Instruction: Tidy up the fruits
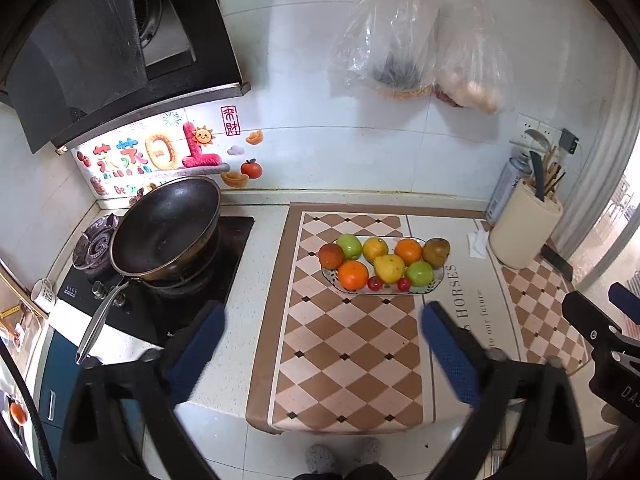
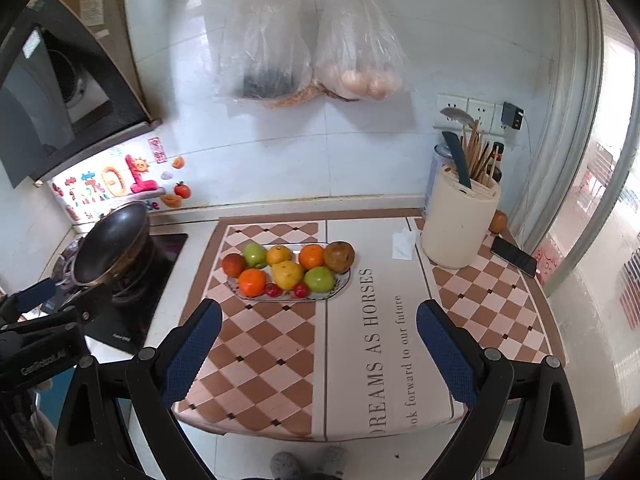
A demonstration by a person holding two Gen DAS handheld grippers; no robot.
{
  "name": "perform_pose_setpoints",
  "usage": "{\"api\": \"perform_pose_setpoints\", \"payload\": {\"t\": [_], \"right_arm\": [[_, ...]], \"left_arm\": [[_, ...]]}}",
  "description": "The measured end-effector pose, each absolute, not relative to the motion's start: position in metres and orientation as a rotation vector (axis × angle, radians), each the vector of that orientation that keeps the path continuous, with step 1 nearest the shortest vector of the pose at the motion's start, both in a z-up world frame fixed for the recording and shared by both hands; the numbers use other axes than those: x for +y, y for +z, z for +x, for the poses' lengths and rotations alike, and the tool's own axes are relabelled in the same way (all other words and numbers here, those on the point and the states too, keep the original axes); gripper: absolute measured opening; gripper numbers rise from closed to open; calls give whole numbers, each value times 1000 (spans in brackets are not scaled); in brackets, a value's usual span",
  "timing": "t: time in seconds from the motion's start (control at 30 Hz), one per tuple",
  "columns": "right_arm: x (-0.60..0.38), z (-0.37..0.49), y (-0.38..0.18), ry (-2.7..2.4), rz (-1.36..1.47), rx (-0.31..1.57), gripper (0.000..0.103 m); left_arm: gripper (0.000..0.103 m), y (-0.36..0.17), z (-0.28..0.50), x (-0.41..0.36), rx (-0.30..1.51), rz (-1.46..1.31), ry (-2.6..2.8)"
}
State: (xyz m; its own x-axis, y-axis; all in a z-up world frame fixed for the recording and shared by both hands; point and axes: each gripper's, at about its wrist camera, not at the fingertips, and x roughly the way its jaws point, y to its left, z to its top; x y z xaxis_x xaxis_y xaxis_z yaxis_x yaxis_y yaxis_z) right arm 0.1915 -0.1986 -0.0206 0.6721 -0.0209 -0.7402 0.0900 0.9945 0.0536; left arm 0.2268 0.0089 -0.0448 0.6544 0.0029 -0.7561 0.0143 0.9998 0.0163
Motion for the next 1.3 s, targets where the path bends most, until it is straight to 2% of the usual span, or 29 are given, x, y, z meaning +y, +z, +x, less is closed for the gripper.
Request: {"api": "perform_pose_setpoints", "payload": {"t": [0.57,1.3], "right_arm": [[-210,264,-88,-83,91,930,100],[-204,241,-71,-64,114,916,100]], "left_arm": [[103,-94,286,-6,923,62,35],[103,-80,274,-6,903,29,3]]}}
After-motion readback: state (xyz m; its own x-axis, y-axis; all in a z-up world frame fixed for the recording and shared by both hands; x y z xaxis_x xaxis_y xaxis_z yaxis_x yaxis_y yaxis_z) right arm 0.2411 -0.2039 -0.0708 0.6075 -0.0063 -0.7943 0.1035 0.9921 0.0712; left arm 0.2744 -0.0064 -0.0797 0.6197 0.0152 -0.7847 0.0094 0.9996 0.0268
